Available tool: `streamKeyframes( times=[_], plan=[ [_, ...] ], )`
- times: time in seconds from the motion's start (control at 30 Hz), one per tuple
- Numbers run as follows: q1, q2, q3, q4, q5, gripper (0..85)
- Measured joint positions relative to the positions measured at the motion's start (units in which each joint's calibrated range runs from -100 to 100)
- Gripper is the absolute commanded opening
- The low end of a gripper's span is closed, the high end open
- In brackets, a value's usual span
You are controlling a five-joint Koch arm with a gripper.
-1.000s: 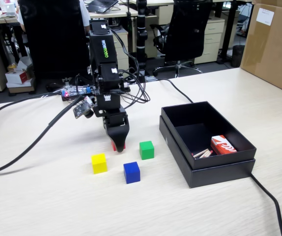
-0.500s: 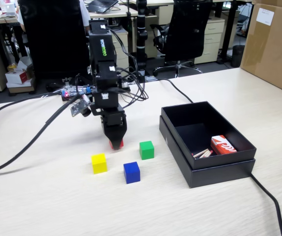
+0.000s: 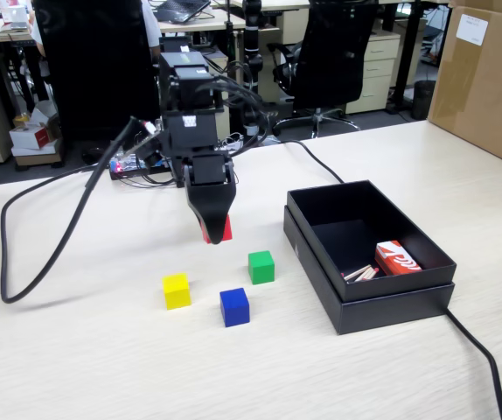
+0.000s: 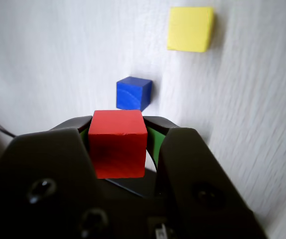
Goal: Put the red cube on top of the blue cube
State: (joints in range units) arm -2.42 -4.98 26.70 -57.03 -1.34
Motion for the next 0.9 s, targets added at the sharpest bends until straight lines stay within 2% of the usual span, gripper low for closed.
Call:
streamKeyframes(
  times=[0.37,0.9],
  plan=[
    [0.5,17.3,11.0,-0.1,0.2,3.7],
    [0.8,22.5,13.3,-0.1,0.7,4.0]
  ],
)
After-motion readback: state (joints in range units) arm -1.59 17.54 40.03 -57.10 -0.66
